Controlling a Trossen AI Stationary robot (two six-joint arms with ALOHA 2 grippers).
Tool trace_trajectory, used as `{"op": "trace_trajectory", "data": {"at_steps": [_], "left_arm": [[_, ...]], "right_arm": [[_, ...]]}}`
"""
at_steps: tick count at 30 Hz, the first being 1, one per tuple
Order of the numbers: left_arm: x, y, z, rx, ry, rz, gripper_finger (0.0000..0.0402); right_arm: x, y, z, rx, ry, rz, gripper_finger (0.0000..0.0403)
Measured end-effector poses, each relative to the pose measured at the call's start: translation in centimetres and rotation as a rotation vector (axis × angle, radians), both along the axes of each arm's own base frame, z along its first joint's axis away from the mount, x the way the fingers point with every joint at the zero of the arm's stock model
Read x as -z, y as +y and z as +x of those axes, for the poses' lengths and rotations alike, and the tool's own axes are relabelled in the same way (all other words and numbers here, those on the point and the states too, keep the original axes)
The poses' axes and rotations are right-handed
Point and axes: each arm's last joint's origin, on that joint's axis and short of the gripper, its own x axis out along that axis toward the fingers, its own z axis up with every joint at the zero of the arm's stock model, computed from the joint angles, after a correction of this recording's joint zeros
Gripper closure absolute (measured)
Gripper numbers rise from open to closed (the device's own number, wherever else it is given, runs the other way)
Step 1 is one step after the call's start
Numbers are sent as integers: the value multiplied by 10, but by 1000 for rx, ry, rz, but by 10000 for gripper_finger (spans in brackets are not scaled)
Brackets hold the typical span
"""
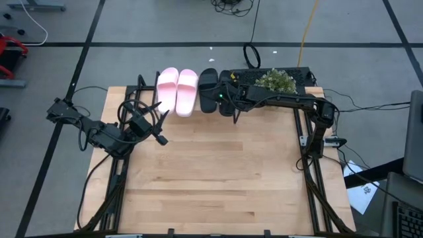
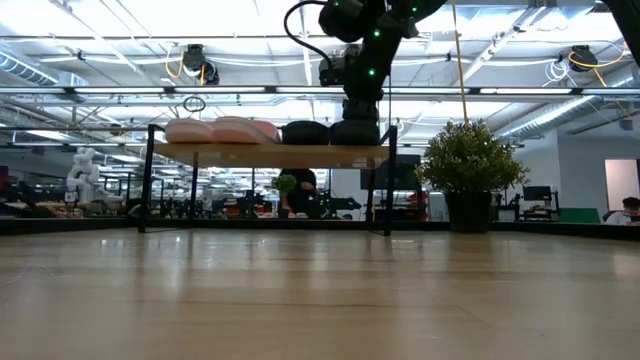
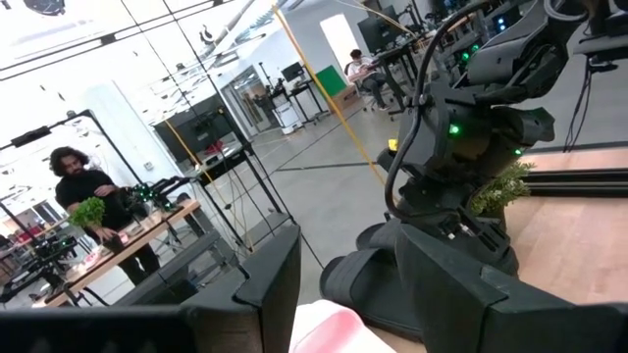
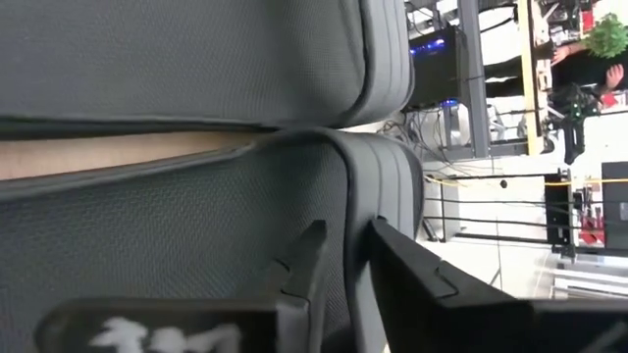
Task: Pick and place slides into the shelf
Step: Put the black slide on the shelf, then return to Home Position
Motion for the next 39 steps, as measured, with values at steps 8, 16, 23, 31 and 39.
{"op": "trace_trajectory", "data": {"at_steps": [8, 16, 23, 31, 39], "left_arm": [[0, 0, 0, 0, 1, 1, 227], [0, 0, 0, 0, 1, 1, 227], [0, 0, 0, 0, -1, -1, 227], [0, 0, 0, 0, -2, -2, 227], [0, 0, 0, 0, -2, -2, 227]], "right_arm": [[-2, -1, 1, 0, 4, -31, 301], [-3, -1, 2, -3, -5, -45, 298], [-4, -1, 2, -2, -10, -47, 298], [-7, 0, 4, -14, -28, -65, 298], [-7, 6, 6, -34, -26, -64, 298]]}}
